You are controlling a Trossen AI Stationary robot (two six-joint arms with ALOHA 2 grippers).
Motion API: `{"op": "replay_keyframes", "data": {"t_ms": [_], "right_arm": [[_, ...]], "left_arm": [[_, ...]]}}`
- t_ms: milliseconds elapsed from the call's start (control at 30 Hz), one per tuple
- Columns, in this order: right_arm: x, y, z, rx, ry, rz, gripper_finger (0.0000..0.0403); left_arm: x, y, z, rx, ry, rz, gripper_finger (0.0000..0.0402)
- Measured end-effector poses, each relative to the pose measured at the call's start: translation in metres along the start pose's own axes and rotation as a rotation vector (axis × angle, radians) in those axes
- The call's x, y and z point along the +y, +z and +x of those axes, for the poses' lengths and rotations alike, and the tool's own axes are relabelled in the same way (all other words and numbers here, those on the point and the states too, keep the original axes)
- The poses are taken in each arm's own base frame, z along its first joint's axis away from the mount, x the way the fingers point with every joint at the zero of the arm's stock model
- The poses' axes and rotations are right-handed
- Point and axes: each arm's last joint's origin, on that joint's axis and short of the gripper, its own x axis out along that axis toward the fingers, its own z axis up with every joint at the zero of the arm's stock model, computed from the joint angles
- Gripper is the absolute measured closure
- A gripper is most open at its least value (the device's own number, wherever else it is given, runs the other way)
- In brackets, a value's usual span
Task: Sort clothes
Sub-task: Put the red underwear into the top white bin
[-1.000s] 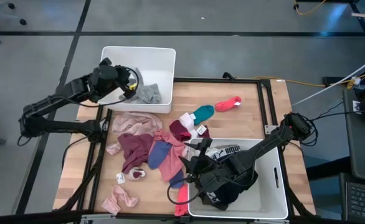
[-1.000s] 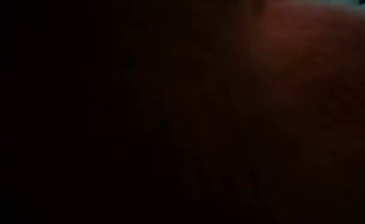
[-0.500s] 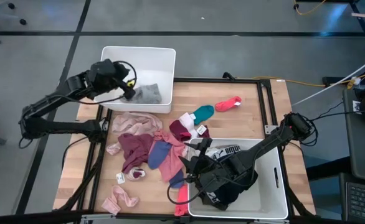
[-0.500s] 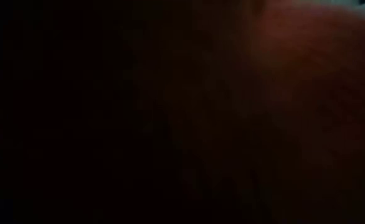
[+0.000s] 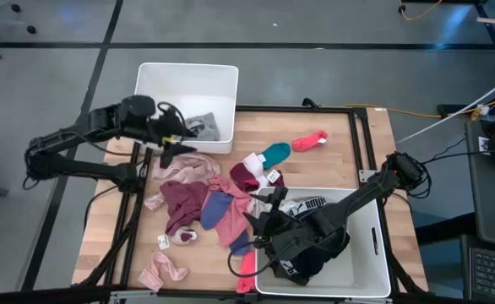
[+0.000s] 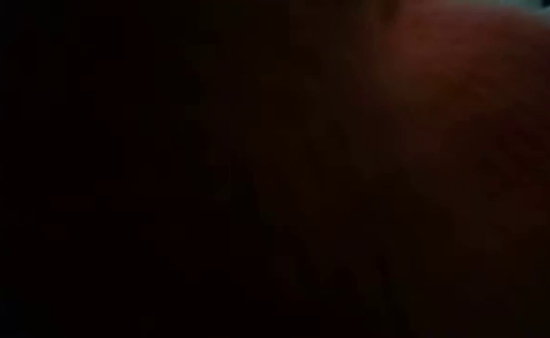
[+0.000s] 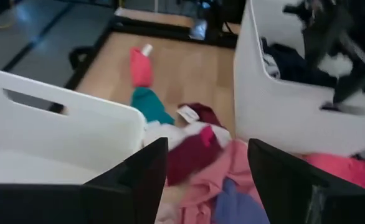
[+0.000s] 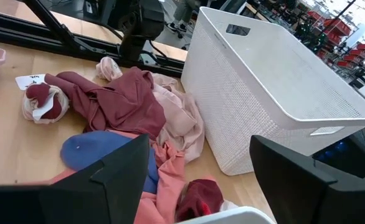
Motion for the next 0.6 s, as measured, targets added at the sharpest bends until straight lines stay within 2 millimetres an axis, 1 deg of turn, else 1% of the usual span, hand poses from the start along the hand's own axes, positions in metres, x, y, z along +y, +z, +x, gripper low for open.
{"op": "replay_keyframes", "data": {"t_ms": [133,267,333,433,600], "right_arm": [[-0.018,0.013,-0.015,-0.032,0.010,0.045,0.0123],[-0.038,0.021,-0.030,-0.024,0.123,0.097,0.0123],[-0.052,0.025,-0.038,-0.017,0.153,0.121,0.0123],[-0.072,0.027,-0.053,0.002,0.149,0.165,0.0123],[-0.106,0.020,-0.074,0.073,0.106,0.244,0.0123]], "left_arm": [[-0.013,-0.013,0.017,0.036,-0.042,0.000,0.0192],[-0.025,-0.033,0.035,0.088,-0.059,-0.013,0.0192],[-0.031,-0.043,0.042,0.122,-0.062,-0.022,0.0192],[-0.039,-0.059,0.052,0.153,-0.055,-0.041,0.0192],[-0.051,-0.083,0.067,0.178,-0.074,-0.083,0.0192]]}}
